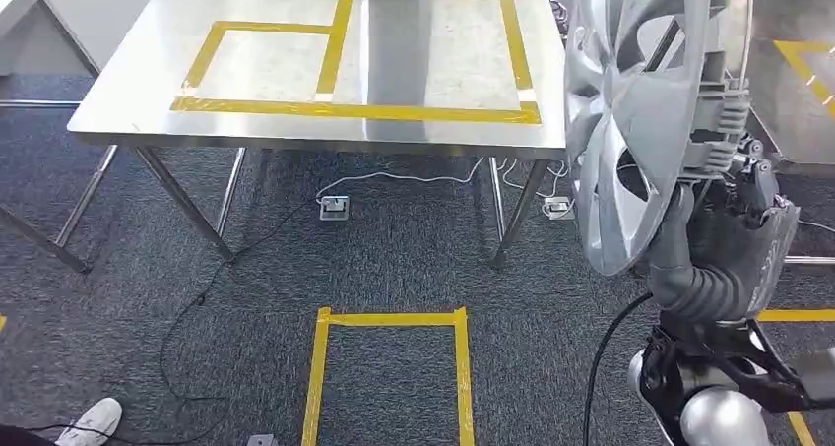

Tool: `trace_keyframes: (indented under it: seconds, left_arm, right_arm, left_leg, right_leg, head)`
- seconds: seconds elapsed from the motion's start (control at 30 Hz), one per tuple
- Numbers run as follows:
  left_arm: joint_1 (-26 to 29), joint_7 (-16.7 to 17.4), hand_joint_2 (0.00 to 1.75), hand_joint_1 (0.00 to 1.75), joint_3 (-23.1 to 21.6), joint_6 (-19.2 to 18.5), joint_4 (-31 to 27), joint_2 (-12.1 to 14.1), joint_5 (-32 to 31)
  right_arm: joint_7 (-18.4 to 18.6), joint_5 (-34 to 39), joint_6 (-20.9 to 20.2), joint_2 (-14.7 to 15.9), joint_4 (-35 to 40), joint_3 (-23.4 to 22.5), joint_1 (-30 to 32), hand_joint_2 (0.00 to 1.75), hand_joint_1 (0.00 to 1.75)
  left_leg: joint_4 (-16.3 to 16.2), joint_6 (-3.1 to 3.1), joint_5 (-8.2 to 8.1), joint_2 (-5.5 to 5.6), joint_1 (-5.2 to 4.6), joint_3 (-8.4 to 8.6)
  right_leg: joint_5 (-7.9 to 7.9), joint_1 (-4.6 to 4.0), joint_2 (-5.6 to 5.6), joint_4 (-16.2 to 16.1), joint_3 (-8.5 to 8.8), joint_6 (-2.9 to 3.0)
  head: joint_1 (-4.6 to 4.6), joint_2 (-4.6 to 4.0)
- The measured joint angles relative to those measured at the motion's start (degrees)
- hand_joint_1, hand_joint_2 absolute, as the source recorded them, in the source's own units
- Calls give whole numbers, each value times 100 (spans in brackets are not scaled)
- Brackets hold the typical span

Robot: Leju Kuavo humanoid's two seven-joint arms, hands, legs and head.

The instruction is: Take the parts from the cabinet and place them on the table.

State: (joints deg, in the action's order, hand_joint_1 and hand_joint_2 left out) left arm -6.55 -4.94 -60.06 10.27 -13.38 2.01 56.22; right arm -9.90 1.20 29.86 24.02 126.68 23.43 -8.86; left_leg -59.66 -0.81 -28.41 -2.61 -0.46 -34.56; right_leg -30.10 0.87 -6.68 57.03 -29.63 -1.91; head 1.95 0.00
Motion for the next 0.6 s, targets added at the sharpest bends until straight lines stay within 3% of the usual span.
trace_keyframes:
  seconds: [0.17, 0.2, 0.23, 0.3, 0.33, 0.4, 0.43, 0.47, 0.5, 0.57, 0.6]
  left_arm:
    - [0, -7, 175, 0, 0, 20, 2, 6, 0]
    - [1, -9, 175, 0, 0, 26, 2, 18, 0]
    - [-1, -15, 175, 0, 0, 28, 2, 17, 0]
    - [-4, -26, 175, 0, 0, 35, 2, 26, 0]
    - [-18, -28, 175, 0, 0, 37, 2, 31, 0]
    - [-34, -28, 175, 0, 2, 37, 0, 31, 0]
    - [-33, -26, 175, 0, 0, 37, 0, 33, 0]
    - [-30, -22, 175, 0, 0, 37, 0, 33, 0]
    - [-31, -20, 175, 0, 2, 41, 0, 33, 0]
    - [-31, -11, 175, 0, 0, 46, 0, 33, 0]
    - [-24, 0, 175, 0, 2, 55, 4, 41, 0]
  right_arm:
    - [0, 2, 2, -22, -22, 7, -43, 175, 175]
    - [2, 4, 2, -26, -22, 15, -53, 175, 175]
    - [4, 7, 2, -31, -22, 29, -74, 175, 175]
    - [7, 4, 9, -44, -35, 37, -102, 175, 175]
    - [7, 7, 11, -44, -39, 37, -113, 175, 175]
    - [7, 7, 13, -46, -42, 44, -104, 175, 175]
    - [7, 9, 11, -46, -52, 48, -99, 175, 175]
    - [9, 15, 11, -48, -68, 63, -94, 175, 175]
    - [11, 17, 11, -48, -81, 77, -95, 175, 175]
    - [11, 17, 13, -48, -90, 79, -98, 175, 175]
    - [11, 17, 13, -52, -96, 83, -99, 175, 175]
  left_leg:
    - [-16, -13, -19, 8, -29, -18]
    - [1, -71, -34, 23, -42, -10]
    - [90, -105, 10, 32, -24, 22]
    - [221, -118, 78, 72, 48, 119]
    - [222, -125, 82, 95, 51, 123]
    - [221, -137, 66, 162, 45, 144]
    - [220, -127, 56, 203, 44, 160]
    - [220, -107, 40, 259, 51, 186]
    - [213, -82, 20, 299, 62, 216]
    - [194, -6, -45, 377, 95, 302]
    - [206, 33, -71, 395, 92, 300]
  right_leg:
    - [22, 2, -5, -28, 13, -17]
    - [42, 21, -42, -69, 23, -72]
    - [48, 3, -55, -95, 46, -90]
    - [-128, 39, 405, 113, -52, -93]
    - [-364, 39, 572, 549, -259, -89]
    - [-716, 43, 631, 1486, -743, -102]
    - [-707, 44, 631, 1722, -895, -105]
    - [-551, 54, 630, 1656, -904, -102]
    - [-289, 71, 630, 1373, -814, -100]
    - [352, 106, 629, 381, -434, -114]
    - [272, 103, 648, 225, -331, -125]
  head:
    - [0, 0]
    - [-9, 0]
    - [-37, 0]
    - [-26, 0]
    - [11, 0]
    - [41, 0]
    - [44, 0]
    - [46, 0]
    - [50, 0]
    - [59, 0]
    - [67, 0]
